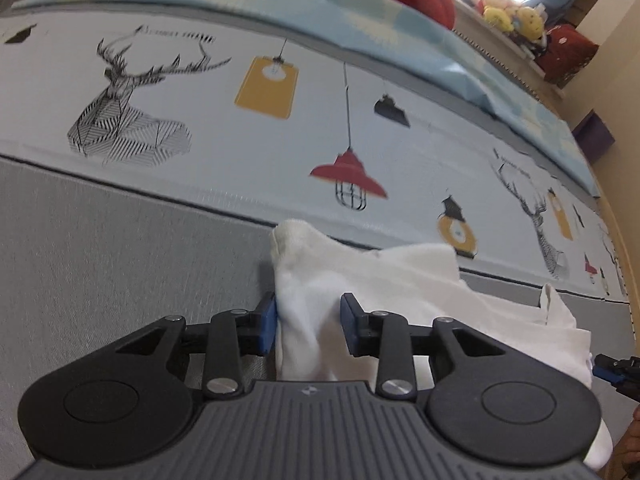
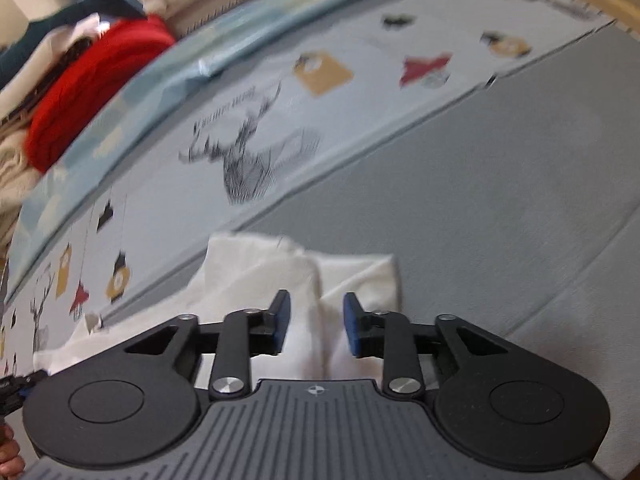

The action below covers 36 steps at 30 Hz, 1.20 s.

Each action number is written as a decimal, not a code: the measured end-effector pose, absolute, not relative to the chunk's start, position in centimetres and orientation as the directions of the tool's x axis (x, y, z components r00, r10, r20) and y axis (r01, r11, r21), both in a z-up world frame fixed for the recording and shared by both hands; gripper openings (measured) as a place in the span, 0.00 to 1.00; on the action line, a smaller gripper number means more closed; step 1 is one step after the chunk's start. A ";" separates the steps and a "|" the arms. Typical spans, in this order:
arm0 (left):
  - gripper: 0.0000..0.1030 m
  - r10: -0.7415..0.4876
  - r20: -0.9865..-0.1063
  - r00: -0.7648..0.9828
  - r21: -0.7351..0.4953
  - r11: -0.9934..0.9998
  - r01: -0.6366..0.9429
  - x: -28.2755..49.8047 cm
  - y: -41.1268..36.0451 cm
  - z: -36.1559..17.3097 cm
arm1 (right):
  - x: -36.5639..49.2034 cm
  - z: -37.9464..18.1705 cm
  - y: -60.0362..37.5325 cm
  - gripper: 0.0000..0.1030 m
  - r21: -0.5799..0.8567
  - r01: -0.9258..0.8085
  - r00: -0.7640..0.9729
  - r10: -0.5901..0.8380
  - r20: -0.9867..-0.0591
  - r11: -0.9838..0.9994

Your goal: Fold small clothes

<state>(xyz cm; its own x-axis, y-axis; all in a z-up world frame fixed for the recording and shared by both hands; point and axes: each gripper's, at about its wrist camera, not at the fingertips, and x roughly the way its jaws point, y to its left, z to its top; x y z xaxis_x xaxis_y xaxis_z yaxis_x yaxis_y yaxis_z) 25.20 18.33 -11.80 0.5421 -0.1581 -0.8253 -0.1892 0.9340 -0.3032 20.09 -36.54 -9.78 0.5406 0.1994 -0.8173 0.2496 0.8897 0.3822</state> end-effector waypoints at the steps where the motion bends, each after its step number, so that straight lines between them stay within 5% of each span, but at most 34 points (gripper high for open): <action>1: 0.35 -0.157 -0.828 0.539 -0.304 0.933 -0.195 25.2 18.4 -12.0 | 20.4 -10.1 -36.1 0.31 0.377 0.245 0.527 0.204 -0.825 0.893; 5: 0.33 -0.150 -0.833 0.533 -0.309 0.925 -0.221 25.1 18.9 -12.2 | 21.4 -11.2 -34.6 0.31 0.331 0.217 0.493 0.190 -0.849 0.918; 6: 0.14 -0.152 -0.830 0.536 -0.312 0.924 -0.220 25.1 19.0 -12.1 | 21.6 -11.3 -34.2 0.11 0.313 0.213 0.487 0.177 -0.855 0.925; 8: 0.07 -0.128 -0.810 0.572 -0.291 0.935 -0.203 25.0 18.9 -11.0 | 21.6 -10.5 -33.6 0.04 0.287 0.183 0.528 0.152 -0.835 0.940; 13: 0.06 -0.092 -0.677 0.731 -0.284 0.948 -0.144 24.2 18.2 -7.7 | 20.0 -5.2 -33.7 0.04 0.313 0.141 0.807 0.074 -0.586 0.939; 16: 0.10 -0.069 -0.707 0.704 -0.253 0.954 -0.160 24.7 17.4 -7.7 | 20.1 -4.5 -33.1 0.04 0.242 0.185 0.846 -0.029 -0.533 0.953; 18: 0.23 -0.097 -0.756 0.648 -0.263 0.951 -0.165 25.0 17.4 -8.3 | 21.0 -5.1 -32.1 0.08 0.183 0.198 0.814 -0.058 -0.578 0.963; 20: 0.23 -0.099 -0.786 0.610 -0.249 0.954 -0.167 24.8 17.5 -8.5 | 21.5 -5.7 -31.7 0.18 0.157 0.223 0.780 -0.079 -0.621 0.962; 26: 0.32 -0.153 -0.829 0.537 -0.260 0.957 -0.128 21.6 18.1 -8.9 | 20.4 -6.5 -32.3 0.29 0.219 0.224 0.688 0.006 -0.726 0.950; 29: 0.46 -0.230 -0.881 0.413 -0.289 0.953 -0.087 19.2 17.8 -10.3 | 18.7 -7.1 -32.5 0.35 0.225 0.211 0.609 0.053 -0.792 0.951; 32: 0.47 -0.217 -0.936 0.278 -0.241 0.969 -0.053 16.7 17.0 -12.4 | 16.7 -8.0 -32.4 0.39 0.210 0.200 0.497 0.085 -0.863 0.957; 34: 0.35 -0.169 -0.958 0.233 -0.181 0.983 -0.032 15.3 16.3 -13.1 | 15.1 -8.5 -32.3 0.39 0.200 0.196 0.442 0.096 -0.892 0.960; 36: 0.08 -0.168 -0.951 0.259 -0.180 0.983 -0.023 14.4 16.1 -12.4 | 13.8 -8.8 -32.2 0.39 0.176 0.181 0.414 0.087 -0.906 0.968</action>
<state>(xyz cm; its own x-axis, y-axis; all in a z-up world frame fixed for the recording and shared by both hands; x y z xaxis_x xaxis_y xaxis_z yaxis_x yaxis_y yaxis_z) 14.42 16.06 -12.44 0.2588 -0.1678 -0.9512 -0.0235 0.9834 -0.1799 13.79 -32.22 -8.75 0.4141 0.0868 -0.9061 0.1814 0.9676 0.1756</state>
